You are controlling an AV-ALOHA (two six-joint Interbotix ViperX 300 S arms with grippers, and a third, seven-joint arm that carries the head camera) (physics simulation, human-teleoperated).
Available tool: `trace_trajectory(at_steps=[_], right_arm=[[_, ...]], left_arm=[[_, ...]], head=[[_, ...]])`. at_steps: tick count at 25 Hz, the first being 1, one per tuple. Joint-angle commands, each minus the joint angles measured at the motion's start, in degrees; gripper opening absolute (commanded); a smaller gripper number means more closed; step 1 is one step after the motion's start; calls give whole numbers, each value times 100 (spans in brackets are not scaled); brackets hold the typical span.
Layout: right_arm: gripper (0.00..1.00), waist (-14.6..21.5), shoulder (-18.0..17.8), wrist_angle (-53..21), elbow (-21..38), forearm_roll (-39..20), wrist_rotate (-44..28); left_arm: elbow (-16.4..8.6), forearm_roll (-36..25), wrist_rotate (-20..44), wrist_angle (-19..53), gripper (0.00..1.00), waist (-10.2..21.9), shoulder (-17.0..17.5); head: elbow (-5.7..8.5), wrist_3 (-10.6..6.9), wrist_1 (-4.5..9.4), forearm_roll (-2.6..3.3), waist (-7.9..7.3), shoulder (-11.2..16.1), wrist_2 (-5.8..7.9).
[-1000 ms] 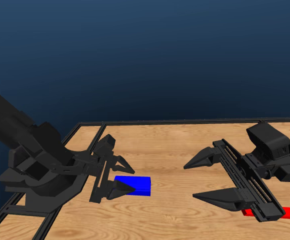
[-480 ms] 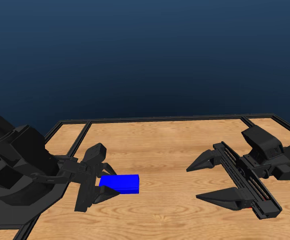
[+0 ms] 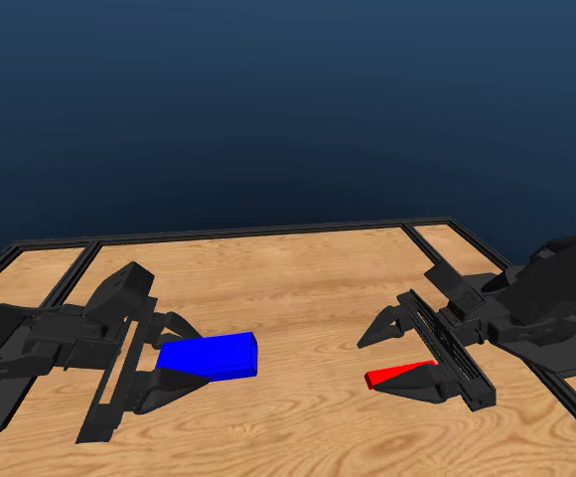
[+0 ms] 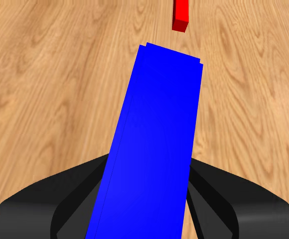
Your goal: Insert peg into socket
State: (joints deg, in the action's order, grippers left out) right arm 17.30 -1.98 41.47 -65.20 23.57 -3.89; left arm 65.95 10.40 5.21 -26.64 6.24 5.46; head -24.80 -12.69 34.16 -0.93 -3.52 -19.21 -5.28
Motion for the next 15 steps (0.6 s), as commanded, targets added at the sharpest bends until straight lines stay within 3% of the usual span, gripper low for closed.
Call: trace_trajectory(at_steps=[1, 2, 3, 5, 6, 7, 8, 10, 15], right_arm=[[100, 528, -25, 566, -276, 427, -158], [100, 797, -50, 623, -307, 716, -178], [100, 800, -26, 468, -428, 628, -268], [100, 1145, -194, 835, -523, 1042, -324], [100, 1027, -20, 691, -598, 1079, -352], [100, 1347, 89, 712, -639, 1259, -561], [100, 1322, -157, 718, -714, 1232, -395], [100, 1384, -230, 995, -797, 1429, -620], [100, 1495, -570, 1387, -976, 1440, -821]], left_arm=[[-522, -226, 12, 101, 0, -177, -243], [-675, -304, 36, 138, 0, -209, -356], [-803, -361, 49, 160, 0, -236, -475], [-1040, -468, 93, 201, 0, -279, -637], [-1188, -506, 86, 253, 0, -299, -730], [-1302, -577, 125, 279, 0, -322, -812], [-1365, -611, 137, 302, 0, -336, -873], [-1587, -706, 182, 328, 0, -355, -1013], [-1891, -846, 291, 419, 0, -337, -1253]], head=[[-10, -16, 42, 72, 449, -123, 64], [-24, -7, 60, 97, 560, -130, 81], [-38, 5, 70, 121, 667, -135, 101], [-58, 36, 84, 158, 831, -138, 132], [-61, 57, 96, 179, 930, -131, 148], [-63, 80, 99, 201, 1019, -121, 173], [-62, 98, 97, 212, 1070, -111, 187], [-50, 164, 91, 247, 1227, -76, 228], [-10, 363, 80, 293, 1443, 10, 315]])
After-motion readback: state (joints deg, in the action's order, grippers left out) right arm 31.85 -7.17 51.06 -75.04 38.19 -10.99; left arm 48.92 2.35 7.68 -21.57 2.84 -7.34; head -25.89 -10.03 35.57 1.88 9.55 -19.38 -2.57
